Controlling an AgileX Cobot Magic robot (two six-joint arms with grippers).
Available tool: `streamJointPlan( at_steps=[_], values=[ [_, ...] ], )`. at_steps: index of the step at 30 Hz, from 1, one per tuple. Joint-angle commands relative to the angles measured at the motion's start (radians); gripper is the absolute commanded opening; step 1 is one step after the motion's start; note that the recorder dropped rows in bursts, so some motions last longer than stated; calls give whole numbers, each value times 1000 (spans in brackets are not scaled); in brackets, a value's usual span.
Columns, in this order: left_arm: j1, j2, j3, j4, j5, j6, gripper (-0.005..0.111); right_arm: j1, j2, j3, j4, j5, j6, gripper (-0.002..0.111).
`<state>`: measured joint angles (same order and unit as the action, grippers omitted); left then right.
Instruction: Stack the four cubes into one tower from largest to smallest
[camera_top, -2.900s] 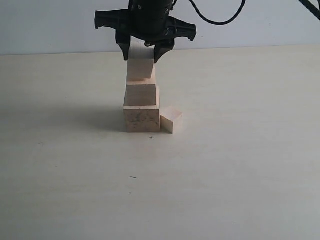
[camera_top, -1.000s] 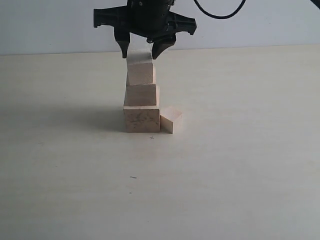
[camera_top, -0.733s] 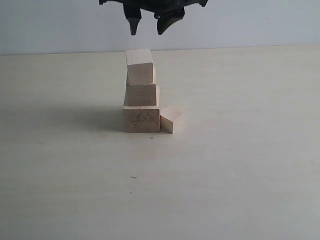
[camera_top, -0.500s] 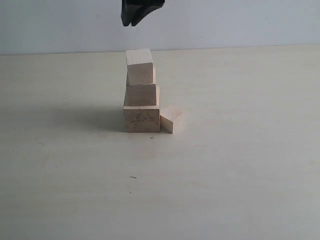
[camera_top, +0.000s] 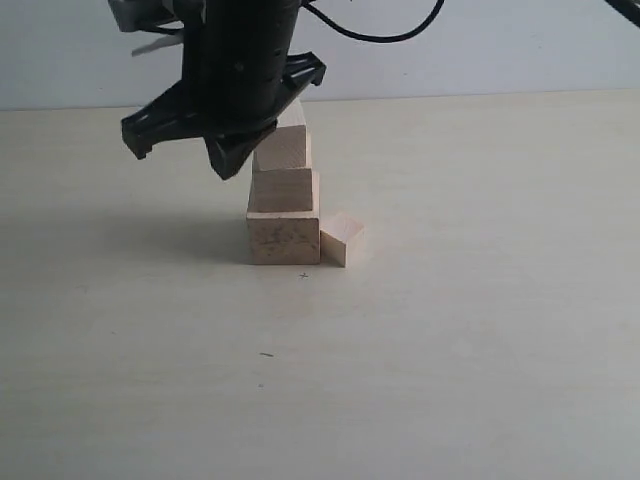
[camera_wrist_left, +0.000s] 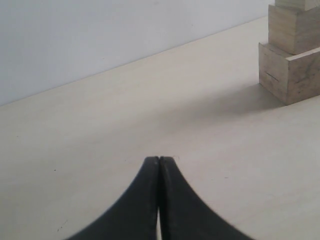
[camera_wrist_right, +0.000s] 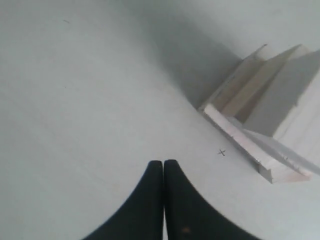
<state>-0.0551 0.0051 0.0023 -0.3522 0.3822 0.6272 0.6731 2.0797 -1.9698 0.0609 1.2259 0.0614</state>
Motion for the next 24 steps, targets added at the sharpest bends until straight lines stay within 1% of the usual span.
streamJointPlan(
  at_steps=[1,4,7,24],
  values=[
    [3,-5,-2,-1,-13,-2,0,2,0,24,-106,-5,-14,0],
    [24,-5,-2,-1,-13,-2,0,2,8,28,-174,-5,-12,0],
    [46,-5,-2,-1,-13,-2,0,2,24,28,-165,-5,-12,0],
    [46,-5,-2,-1,-13,-2,0,2,38,28,-176,-75,19,0]
  ],
)
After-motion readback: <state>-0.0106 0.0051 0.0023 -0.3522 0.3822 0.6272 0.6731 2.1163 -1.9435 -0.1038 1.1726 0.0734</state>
